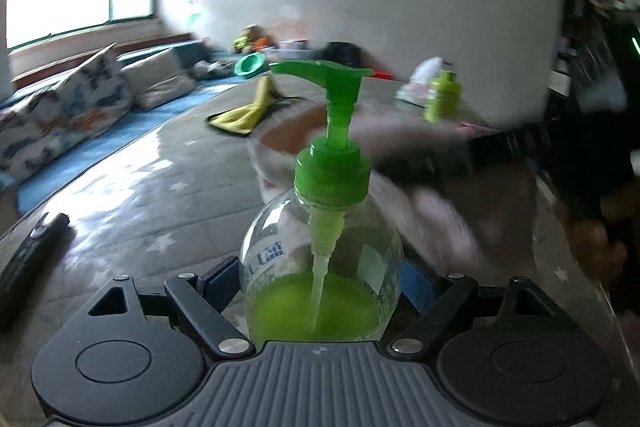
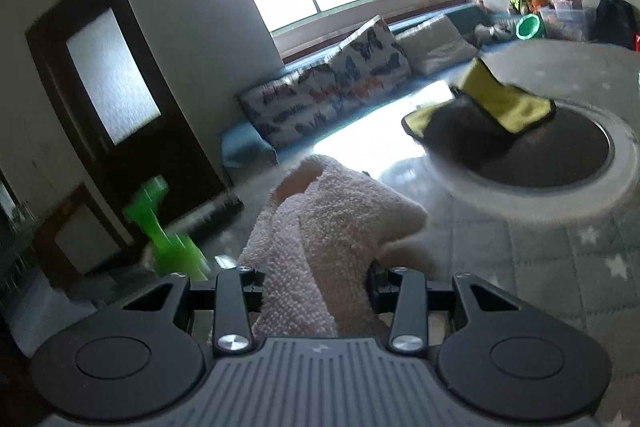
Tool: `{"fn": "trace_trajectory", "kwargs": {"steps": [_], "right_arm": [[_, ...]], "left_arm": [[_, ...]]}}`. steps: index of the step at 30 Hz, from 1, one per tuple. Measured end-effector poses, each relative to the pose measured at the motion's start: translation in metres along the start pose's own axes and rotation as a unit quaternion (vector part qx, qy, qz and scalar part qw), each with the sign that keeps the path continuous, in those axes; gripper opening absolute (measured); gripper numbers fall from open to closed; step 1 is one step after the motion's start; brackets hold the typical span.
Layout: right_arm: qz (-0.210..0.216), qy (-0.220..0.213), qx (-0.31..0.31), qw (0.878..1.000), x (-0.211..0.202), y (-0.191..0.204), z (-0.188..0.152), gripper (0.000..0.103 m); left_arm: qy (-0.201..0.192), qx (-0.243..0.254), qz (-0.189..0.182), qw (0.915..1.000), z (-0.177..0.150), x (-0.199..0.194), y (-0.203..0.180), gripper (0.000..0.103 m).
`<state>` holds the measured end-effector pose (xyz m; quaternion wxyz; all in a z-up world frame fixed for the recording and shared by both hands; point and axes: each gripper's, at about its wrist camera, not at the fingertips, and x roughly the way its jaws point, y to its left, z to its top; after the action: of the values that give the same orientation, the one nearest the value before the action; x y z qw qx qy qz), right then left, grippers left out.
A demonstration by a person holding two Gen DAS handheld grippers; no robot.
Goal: Clean container
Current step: 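Keep wiping the bottle body with the towel in the right gripper while the left gripper holds it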
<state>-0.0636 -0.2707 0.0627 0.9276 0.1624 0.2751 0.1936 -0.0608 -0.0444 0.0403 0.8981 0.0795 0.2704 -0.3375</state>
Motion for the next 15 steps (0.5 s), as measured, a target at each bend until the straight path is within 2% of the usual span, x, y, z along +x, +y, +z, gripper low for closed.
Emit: {"fn": "trace_trajectory", "kwargs": {"steps": [3, 7, 15], "right_arm": [[0.016, -0.01, 0.0, 1.0, 0.002, 0.005, 0.01, 0.04], [0.015, 0.004, 0.004, 1.0, 0.016, 0.005, 0.007, 0.04], [-0.018, 0.033, 0.023, 0.999, 0.033, -0.011, -0.013, 0.04]], "left_arm": [[-0.001, 0.013, -0.01, 0.9999, 0.001, 0.002, -0.001, 0.087], [-0.002, 0.004, -0.014, 0.9999, -0.002, 0.003, 0.002, 0.087], [-0.003, -0.005, -0.005, 1.0, -0.004, 0.003, -0.001, 0.088]]}}
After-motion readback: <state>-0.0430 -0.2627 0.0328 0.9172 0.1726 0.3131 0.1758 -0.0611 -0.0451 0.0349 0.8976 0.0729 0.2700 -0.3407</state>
